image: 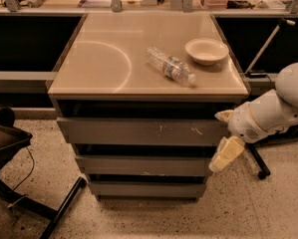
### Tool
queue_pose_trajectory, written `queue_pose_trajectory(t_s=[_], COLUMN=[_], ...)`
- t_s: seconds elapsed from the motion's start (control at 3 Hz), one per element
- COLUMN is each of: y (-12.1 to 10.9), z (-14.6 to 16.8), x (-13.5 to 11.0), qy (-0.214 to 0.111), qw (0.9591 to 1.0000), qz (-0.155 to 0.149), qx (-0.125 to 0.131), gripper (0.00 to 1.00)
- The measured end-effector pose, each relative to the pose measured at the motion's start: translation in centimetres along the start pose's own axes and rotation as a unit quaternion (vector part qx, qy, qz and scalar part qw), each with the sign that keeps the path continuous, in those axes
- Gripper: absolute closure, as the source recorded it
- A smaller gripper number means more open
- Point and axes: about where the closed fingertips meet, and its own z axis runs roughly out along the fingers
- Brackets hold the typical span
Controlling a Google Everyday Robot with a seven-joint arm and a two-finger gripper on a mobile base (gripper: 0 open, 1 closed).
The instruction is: Open top drawer
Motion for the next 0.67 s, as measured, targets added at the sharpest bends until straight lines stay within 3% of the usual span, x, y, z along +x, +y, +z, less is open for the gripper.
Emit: queue_pose_trajectory(t_s=[0.33,0.67], y=[-0.26,-0.26], z=[3.59,3.59], x=[-5.13,-5.13], qy=[-0.074,-0.074], qw=[0.9969,0.9969], qz=[0.023,0.023], qx=[-0.015,-0.015], gripper=[0.00,0.00])
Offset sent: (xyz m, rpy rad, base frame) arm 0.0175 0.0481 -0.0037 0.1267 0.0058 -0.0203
